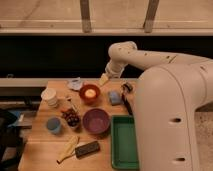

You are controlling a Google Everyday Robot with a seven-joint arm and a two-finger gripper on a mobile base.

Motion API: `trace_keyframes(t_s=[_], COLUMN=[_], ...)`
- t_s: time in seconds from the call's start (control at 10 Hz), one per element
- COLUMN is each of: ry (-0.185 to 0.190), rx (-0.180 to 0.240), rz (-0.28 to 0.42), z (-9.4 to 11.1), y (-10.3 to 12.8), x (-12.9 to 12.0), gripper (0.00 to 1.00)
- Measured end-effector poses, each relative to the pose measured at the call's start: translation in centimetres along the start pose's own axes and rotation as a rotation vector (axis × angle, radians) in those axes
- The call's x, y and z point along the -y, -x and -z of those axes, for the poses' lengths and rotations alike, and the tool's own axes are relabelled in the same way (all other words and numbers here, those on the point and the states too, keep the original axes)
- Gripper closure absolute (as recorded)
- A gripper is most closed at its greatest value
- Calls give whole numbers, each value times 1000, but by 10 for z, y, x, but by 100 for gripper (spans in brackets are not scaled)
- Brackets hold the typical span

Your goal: Place apple in tray

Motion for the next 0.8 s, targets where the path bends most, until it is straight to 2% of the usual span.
trace_keyframes(t_s=[0.1,0.3,0.6,0.8], ry=[11,48,118,153], rx=[-29,-56,-64,-50], rz=[7,40,100,142], z=[-8,-29,-53,-60], y=[-9,-12,7,22], x=[-3,-19,-50,-64], gripper=[20,20,20,20])
